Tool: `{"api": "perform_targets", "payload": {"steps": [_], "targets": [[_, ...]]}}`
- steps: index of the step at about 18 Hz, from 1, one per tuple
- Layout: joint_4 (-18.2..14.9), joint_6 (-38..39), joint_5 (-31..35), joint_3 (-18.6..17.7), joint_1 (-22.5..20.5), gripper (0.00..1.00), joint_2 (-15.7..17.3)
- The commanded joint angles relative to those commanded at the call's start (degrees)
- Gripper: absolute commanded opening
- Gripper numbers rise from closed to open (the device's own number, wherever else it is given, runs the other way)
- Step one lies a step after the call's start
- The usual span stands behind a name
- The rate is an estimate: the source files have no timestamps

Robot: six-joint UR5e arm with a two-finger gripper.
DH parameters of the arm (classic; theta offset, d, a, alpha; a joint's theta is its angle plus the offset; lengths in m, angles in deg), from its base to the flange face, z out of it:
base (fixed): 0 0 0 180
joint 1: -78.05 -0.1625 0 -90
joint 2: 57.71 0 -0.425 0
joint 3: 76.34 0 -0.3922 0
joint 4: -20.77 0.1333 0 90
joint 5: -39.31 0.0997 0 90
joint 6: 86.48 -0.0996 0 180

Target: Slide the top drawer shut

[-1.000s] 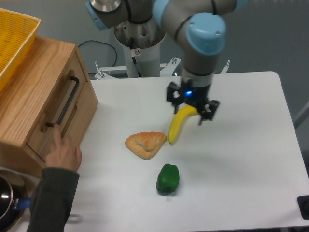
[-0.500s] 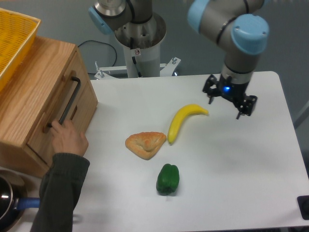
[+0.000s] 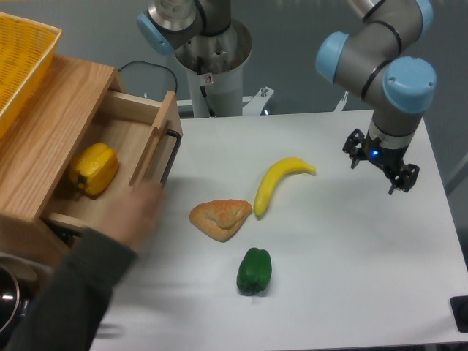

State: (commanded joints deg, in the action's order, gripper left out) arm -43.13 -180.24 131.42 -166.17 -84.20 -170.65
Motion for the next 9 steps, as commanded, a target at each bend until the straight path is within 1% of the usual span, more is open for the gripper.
{"api": "perform_targets", "payload": {"steps": [2,9], "targets": [[-0.1,-1.9,-0.1,0.0,0.2,1.0,0.0],[-0.2,-1.9,-0.1,-0.1,0.4,1.0,0.0]]}}
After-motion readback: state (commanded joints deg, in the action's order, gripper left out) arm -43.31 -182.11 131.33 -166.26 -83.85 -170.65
